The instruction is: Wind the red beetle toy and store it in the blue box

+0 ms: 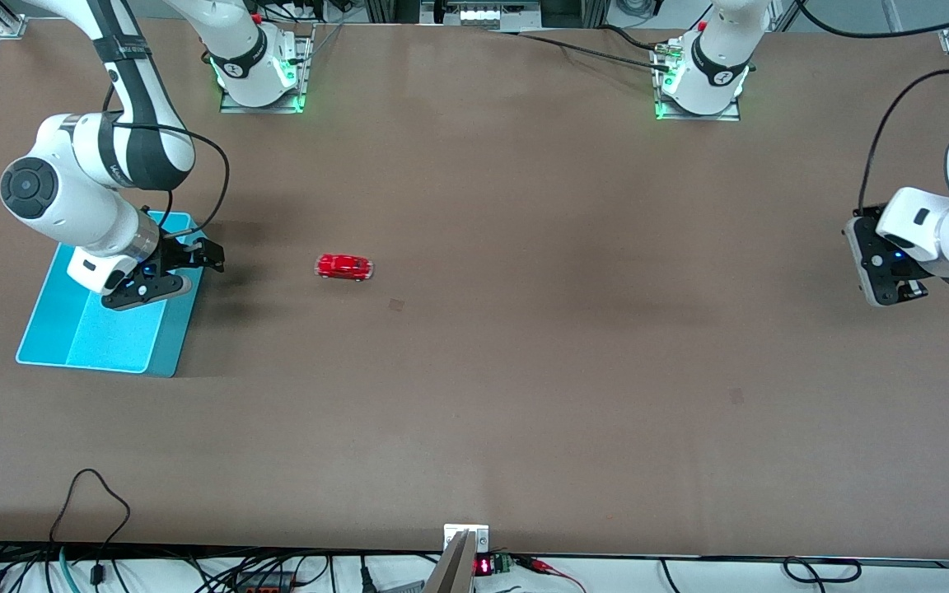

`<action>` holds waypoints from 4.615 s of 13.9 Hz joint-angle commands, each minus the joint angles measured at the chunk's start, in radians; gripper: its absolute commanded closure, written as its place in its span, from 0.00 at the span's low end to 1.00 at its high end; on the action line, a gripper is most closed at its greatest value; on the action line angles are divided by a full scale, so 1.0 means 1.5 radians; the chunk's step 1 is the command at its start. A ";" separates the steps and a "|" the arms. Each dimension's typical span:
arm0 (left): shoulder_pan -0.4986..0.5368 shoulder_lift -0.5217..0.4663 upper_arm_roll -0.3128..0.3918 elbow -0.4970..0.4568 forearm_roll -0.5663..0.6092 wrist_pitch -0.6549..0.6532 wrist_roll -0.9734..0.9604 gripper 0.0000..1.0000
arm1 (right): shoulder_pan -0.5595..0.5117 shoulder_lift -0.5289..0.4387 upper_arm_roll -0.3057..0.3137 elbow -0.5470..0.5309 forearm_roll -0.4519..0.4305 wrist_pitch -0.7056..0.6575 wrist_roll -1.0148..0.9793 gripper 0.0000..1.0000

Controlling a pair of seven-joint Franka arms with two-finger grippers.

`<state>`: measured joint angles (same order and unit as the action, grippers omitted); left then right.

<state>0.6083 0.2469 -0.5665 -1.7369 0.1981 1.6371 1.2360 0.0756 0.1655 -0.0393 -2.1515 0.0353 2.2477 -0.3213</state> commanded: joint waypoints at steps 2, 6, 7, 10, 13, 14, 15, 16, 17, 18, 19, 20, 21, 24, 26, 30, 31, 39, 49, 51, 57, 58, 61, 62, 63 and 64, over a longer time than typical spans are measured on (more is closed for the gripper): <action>0.005 -0.003 -0.055 0.046 0.011 -0.094 -0.101 0.00 | 0.014 -0.029 0.005 -0.019 0.010 -0.050 -0.080 0.00; 0.004 -0.004 -0.099 0.085 0.006 -0.149 -0.184 0.00 | 0.036 -0.055 0.005 -0.063 0.009 -0.045 -0.092 0.00; 0.005 -0.007 -0.117 0.095 0.006 -0.155 -0.207 0.00 | 0.040 -0.061 0.005 -0.077 0.009 -0.040 -0.101 0.00; 0.004 -0.005 -0.152 0.133 0.005 -0.201 -0.308 0.00 | 0.041 -0.063 0.022 -0.137 0.008 0.059 -0.187 0.00; -0.011 0.001 -0.155 0.157 0.002 -0.229 -0.418 0.00 | 0.029 -0.058 0.130 -0.187 0.004 0.161 -0.227 0.00; -0.025 0.000 -0.155 0.160 0.001 -0.232 -0.462 0.00 | 0.027 -0.050 0.168 -0.187 0.000 0.183 -0.226 0.00; -0.037 -0.001 -0.156 0.165 0.001 -0.247 -0.492 0.00 | 0.026 -0.035 0.195 -0.187 -0.001 0.211 -0.226 0.00; -0.048 -0.001 -0.157 0.172 0.000 -0.260 -0.512 0.00 | 0.028 -0.022 0.208 -0.186 -0.002 0.228 -0.226 0.00; -0.054 -0.001 -0.158 0.176 -0.001 -0.263 -0.533 0.00 | 0.028 -0.014 0.225 -0.186 -0.011 0.243 -0.226 0.00; -0.057 -0.003 -0.164 0.181 -0.020 -0.263 -0.567 0.00 | 0.029 -0.011 0.235 -0.186 -0.030 0.253 -0.226 0.00; -0.063 -0.003 -0.169 0.186 -0.047 -0.268 -0.612 0.00 | 0.030 -0.007 0.236 -0.186 -0.056 0.254 -0.226 0.00; -0.066 -0.005 -0.166 0.190 -0.078 -0.277 -0.653 0.00 | 0.028 -0.004 0.236 -0.187 -0.092 0.254 -0.226 0.00; -0.070 -0.009 -0.163 0.189 -0.103 -0.277 -0.681 0.00 | 0.027 -0.004 0.236 -0.188 -0.119 0.254 -0.226 0.00; -0.197 -0.041 0.014 0.177 -0.176 -0.253 -0.703 0.00 | 0.022 0.017 0.236 -0.191 -0.143 0.257 -0.228 0.00; -0.293 -0.091 0.135 0.128 -0.175 -0.165 -0.708 0.00 | -0.006 0.035 0.236 -0.193 -0.191 0.284 -0.228 0.00; -0.428 -0.190 0.311 -0.027 -0.199 0.006 -0.767 0.00 | -0.012 0.069 0.236 -0.197 -0.202 0.324 -0.229 0.00; -0.463 -0.206 0.348 -0.047 -0.200 0.031 -0.770 0.00 | -0.012 0.079 0.236 -0.196 -0.211 0.340 -0.229 0.00; -0.490 -0.211 0.393 -0.024 -0.184 0.083 -0.816 0.00 | -0.015 0.110 0.232 -0.193 -0.248 0.375 -0.229 0.46; -0.491 -0.202 0.384 0.013 -0.110 -0.052 -0.805 0.00 | -0.015 0.018 0.231 -0.133 -0.206 0.307 0.040 1.00; -0.493 -0.198 0.382 0.019 -0.108 -0.049 -0.806 0.00 | -0.023 -0.022 0.208 -0.106 -0.137 0.224 0.081 1.00; -0.494 -0.197 0.381 0.020 -0.107 -0.046 -0.804 0.00 | -0.038 -0.061 0.017 -0.042 -0.084 0.057 0.253 1.00; -0.495 -0.197 0.381 0.020 -0.107 -0.046 -0.804 0.00 | -0.041 -0.058 -0.020 -0.037 -0.088 0.042 0.250 1.00; -0.495 -0.197 0.381 0.020 -0.107 -0.046 -0.805 0.00 | -0.067 0.003 -0.109 -0.013 -0.127 0.057 0.171 1.00; -0.495 -0.197 0.381 0.020 -0.107 -0.046 -0.804 0.00 | -0.086 0.037 -0.122 0.004 -0.125 0.080 0.148 1.00; -0.497 -0.197 0.381 0.020 -0.107 -0.046 -0.805 0.00 | -0.098 0.059 -0.122 0.006 -0.124 0.102 0.142 1.00; -0.497 -0.197 0.381 0.020 -0.107 -0.046 -0.805 0.00 | -0.106 0.080 -0.123 0.005 -0.123 0.120 0.147 1.00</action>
<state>-0.1240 -0.0659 0.0011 -1.7421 0.0185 1.5901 0.0398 -0.0619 0.1924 -0.2314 -2.1916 -0.1403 2.3904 -0.0983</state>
